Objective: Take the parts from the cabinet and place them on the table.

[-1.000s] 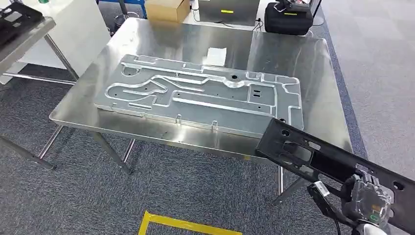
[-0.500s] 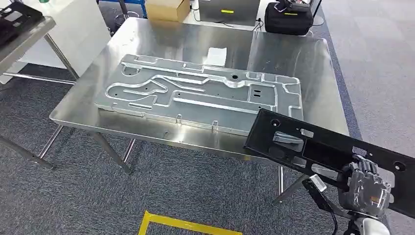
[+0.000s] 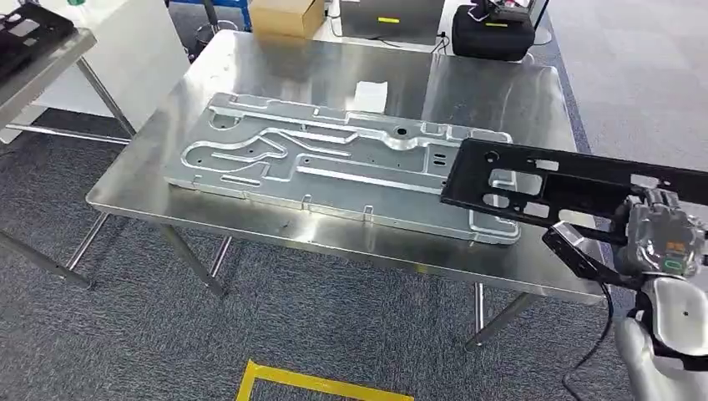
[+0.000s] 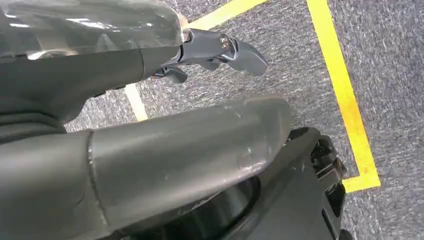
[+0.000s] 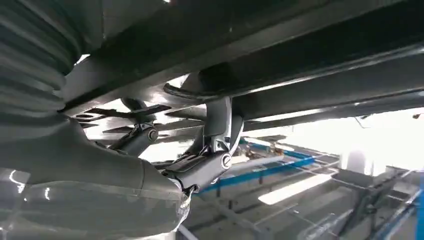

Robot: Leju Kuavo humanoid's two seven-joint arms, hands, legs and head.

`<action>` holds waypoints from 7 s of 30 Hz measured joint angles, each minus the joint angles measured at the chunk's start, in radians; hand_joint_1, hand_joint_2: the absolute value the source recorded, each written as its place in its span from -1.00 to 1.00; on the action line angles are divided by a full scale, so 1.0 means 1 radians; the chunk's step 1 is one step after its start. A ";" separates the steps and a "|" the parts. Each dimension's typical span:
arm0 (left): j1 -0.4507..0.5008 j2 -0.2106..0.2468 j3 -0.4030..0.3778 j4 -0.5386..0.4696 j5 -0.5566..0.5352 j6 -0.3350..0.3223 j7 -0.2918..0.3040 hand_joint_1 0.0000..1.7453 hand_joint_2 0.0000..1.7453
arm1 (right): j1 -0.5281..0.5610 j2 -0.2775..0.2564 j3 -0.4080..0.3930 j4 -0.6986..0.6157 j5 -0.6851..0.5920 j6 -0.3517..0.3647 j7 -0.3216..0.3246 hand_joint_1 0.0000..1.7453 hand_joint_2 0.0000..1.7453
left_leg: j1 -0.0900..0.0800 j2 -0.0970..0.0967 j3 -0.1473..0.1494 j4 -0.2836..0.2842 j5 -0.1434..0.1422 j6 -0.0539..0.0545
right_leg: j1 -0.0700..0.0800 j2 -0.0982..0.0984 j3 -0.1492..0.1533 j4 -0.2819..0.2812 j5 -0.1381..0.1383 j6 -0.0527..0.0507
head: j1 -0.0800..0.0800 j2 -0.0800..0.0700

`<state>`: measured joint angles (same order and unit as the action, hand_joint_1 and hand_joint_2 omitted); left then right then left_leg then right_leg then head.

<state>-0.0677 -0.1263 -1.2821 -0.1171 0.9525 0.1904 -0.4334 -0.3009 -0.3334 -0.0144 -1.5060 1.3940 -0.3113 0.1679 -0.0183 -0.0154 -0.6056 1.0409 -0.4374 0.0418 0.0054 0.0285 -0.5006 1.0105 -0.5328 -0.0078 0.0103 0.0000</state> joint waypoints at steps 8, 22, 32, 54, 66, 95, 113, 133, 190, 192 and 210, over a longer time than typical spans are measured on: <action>-0.005 0.000 -0.016 0.000 0.002 0.000 0.017 -1.00 -1.00 | -0.135 0.038 0.171 0.187 0.055 0.009 0.057 1.00 1.00 | 0.000 -0.003 -0.001 0.000 0.000 -0.001 | 0.001 -0.003 -0.001 0.001 0.000 0.000 | 0.000 0.000; -0.016 0.006 -0.054 0.000 -0.017 -0.003 0.037 -1.00 -1.00 | -0.431 0.214 0.377 0.514 0.073 0.083 0.055 1.00 1.00 | 0.001 -0.002 0.000 -0.001 0.002 -0.003 | 0.001 -0.001 -0.001 0.002 0.000 0.000 | 0.000 0.000; -0.019 0.013 -0.066 0.000 -0.010 -0.006 0.043 -1.00 -1.00 | -0.544 0.354 0.457 0.612 -0.078 0.117 0.007 1.00 1.00 | 0.002 -0.006 -0.002 -0.001 0.003 -0.004 | 0.001 -0.005 -0.002 0.002 0.000 0.000 | 0.001 0.000; -0.019 0.015 -0.067 -0.001 0.008 -0.010 0.007 -1.00 -1.00 | -0.510 0.478 0.610 0.595 -0.180 0.166 -0.023 1.00 1.00 | 0.002 -0.007 -0.003 -0.001 0.003 -0.004 | 0.001 -0.006 -0.003 0.001 0.000 -0.001 | 0.001 0.000; -0.020 0.014 -0.090 -0.003 -0.010 -0.008 -0.010 -1.00 -1.00 | -0.468 0.476 0.686 0.590 -0.181 0.157 0.000 1.00 1.00 | 0.002 -0.006 -0.003 -0.001 0.003 -0.004 | 0.000 -0.005 -0.004 0.001 0.000 -0.001 | 0.000 0.000; -0.012 0.014 -0.092 -0.003 0.027 -0.050 -0.003 -1.00 -1.00 | -0.405 0.202 0.303 0.625 -0.105 -0.083 0.060 1.00 1.00 | -0.006 -0.005 -0.004 0.002 -0.002 0.006 | -0.005 -0.005 -0.003 -0.007 0.002 0.005 | 0.000 0.000; -0.007 0.011 -0.092 -0.004 0.032 -0.043 0.010 -1.00 -1.00 | -0.346 0.200 0.277 0.605 -0.082 -0.083 0.049 1.00 1.00 | 0.031 0.004 0.116 -0.030 -0.086 -0.047 | -0.044 -0.027 -0.167 0.026 0.126 0.026 | 0.007 0.000; -0.009 0.013 -0.093 -0.004 0.074 -0.028 0.002 -1.00 -1.00 | -0.269 0.204 0.255 0.557 -0.092 -0.072 0.037 1.00 1.00 | 0.020 0.005 -0.045 -0.005 0.040 -0.031 | -0.024 -0.017 -0.028 0.002 0.020 0.008 | -0.008 0.000; -0.026 0.009 -0.171 -0.006 0.021 -0.031 -0.023 -1.00 1.00 | -0.452 0.394 0.380 0.864 -0.203 -0.062 -0.027 -1.00 -1.00 | 0.022 0.008 -0.038 -0.007 0.039 -0.023 | -0.021 -0.016 -0.021 -0.006 0.022 0.028 | -0.008 0.000; -0.026 0.009 -0.174 -0.007 0.021 -0.032 -0.024 -1.00 1.00 | -0.451 0.389 0.376 0.868 -0.206 -0.066 -0.034 -1.00 -1.00 | 0.022 0.008 -0.038 -0.007 0.039 -0.023 | -0.021 -0.016 -0.021 -0.006 0.022 0.028 | -0.008 0.000; -0.026 0.009 -0.188 -0.010 0.042 -0.066 -0.045 -1.00 -1.00 | -0.428 0.355 0.340 0.905 -0.238 -0.103 -0.077 -1.00 -1.00 | 0.021 0.006 -0.039 -0.007 0.039 -0.023 | -0.022 -0.018 -0.021 -0.006 0.021 0.028 | -0.008 0.000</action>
<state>-0.0933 -0.1175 -1.4698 -0.1270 0.9949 0.1247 -0.4780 -0.7285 0.0217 0.3258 -0.6008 1.1562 -0.4147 0.0908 0.0031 -0.0090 -0.6446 1.0340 -0.3984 0.0184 -0.0167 0.0103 -0.5219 1.0042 -0.5116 0.0200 0.0019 0.0000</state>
